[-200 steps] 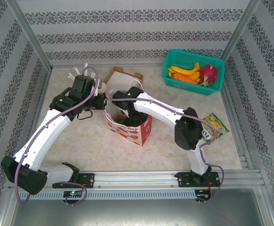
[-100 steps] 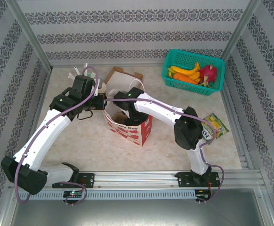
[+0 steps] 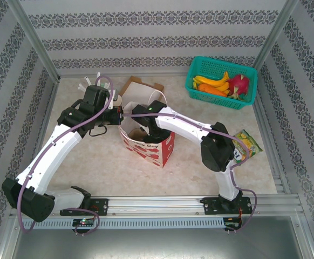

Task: Pack the takeout coffee

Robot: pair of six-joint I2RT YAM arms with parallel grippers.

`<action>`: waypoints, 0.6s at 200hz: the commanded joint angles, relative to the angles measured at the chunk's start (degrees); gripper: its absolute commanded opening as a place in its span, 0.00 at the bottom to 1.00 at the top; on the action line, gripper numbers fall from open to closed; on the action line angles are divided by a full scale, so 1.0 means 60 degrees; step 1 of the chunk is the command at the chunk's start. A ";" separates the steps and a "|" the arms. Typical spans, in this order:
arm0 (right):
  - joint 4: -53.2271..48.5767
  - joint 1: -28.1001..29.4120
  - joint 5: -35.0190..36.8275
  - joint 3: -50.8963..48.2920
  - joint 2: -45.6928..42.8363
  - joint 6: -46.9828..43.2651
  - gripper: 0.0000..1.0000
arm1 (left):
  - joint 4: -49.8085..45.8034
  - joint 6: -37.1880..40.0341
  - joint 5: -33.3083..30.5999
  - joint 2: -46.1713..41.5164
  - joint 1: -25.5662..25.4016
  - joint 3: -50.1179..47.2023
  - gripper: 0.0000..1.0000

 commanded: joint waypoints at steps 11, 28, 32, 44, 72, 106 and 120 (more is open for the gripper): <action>0.0303 -0.0065 -0.0249 -0.0709 0.0872 -0.0049 0.51 | 0.0177 0.0144 0.0093 0.0047 -0.0062 0.0288 0.00; 0.0320 -0.0065 -0.0305 -0.0709 0.0911 -0.0031 0.51 | 0.0165 0.0124 0.0080 0.0008 -0.0055 0.0277 0.00; 0.0326 -0.0073 -0.0313 -0.0709 0.0913 -0.0042 0.51 | 0.0175 0.0122 0.0072 -0.0012 -0.0057 0.0274 0.00; 0.0341 -0.0079 -0.0324 -0.0749 0.0939 -0.0047 0.51 | 0.0215 0.0115 0.0063 -0.0046 -0.0062 0.0224 0.00; 0.0500 -0.0108 -0.0468 -0.0960 0.1031 -0.0002 0.51 | 0.0352 0.0082 0.0064 -0.0130 -0.0055 0.0078 0.00; 0.0707 -0.0108 -0.0656 -0.1203 0.1157 0.0065 0.51 | 0.0324 0.0078 0.0074 -0.0135 -0.0062 0.0055 0.00; 0.0708 -0.0108 -0.0671 -0.1236 0.1181 0.0070 0.51 | 0.0332 0.0078 0.0067 -0.0149 -0.0056 0.0040 0.00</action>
